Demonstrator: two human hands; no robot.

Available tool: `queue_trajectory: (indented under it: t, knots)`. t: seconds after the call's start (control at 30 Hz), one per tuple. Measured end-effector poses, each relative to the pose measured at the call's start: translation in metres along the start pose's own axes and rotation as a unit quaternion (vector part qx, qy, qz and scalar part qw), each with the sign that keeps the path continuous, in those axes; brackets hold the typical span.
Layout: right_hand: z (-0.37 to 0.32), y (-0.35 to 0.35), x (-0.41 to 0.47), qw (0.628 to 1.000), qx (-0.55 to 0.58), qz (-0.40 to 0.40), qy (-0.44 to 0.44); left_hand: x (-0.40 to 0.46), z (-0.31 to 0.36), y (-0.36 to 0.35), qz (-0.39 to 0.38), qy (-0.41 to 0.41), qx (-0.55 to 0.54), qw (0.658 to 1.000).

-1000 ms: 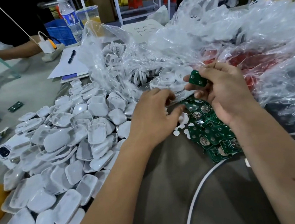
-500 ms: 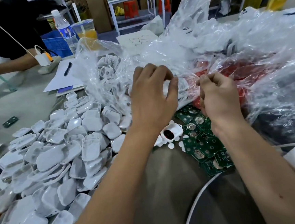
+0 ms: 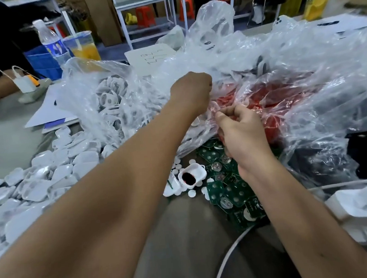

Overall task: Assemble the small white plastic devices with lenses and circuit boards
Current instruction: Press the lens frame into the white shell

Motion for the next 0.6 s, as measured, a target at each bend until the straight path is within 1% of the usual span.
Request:
queue_trajectory:
  t: [0.2, 0.27, 0.33, 0.47, 0.53, 0.6]
  knots:
    - [0.004, -0.004, 0.004, 1.000, 0.002, -0.024, -0.015, 0.015, 0.014, -0.009, -0.067, 0.003, 0.029, 0.997]
    - [0.004, -0.006, 0.004, 0.999, 0.001, -0.029, -0.016, 0.016, 0.017, -0.005, -0.055, -0.009, 0.014, 0.998]
    - [0.005, -0.006, 0.004, 0.999, -0.001, -0.029, -0.016, 0.014, 0.017, 0.000, -0.034, -0.019, -0.037, 0.999]
    - [0.004, -0.005, 0.005, 1.000, -0.010, -0.027, -0.011, 0.011, 0.005, -0.004, -0.022, 0.014, -0.138, 0.990]
    - [0.004, -0.005, 0.005, 1.000, -0.014, -0.027, -0.004, 0.010, 0.006, -0.008, -0.022, 0.013, -0.145, 0.989]
    - [0.004, -0.005, 0.005, 0.999, -0.015, -0.028, -0.002, 0.010, 0.011, -0.009, -0.007, -0.006, -0.129, 0.992]
Point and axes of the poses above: each hand's wrist, its own x-axis towards the middle knuckle, its own y-axis out of the back of the hand, z = x × y, the point moved 8 cm from there along x, towards the middle knuckle, and after that the axes turned 8 degrees about x, right-handed, at the moved point
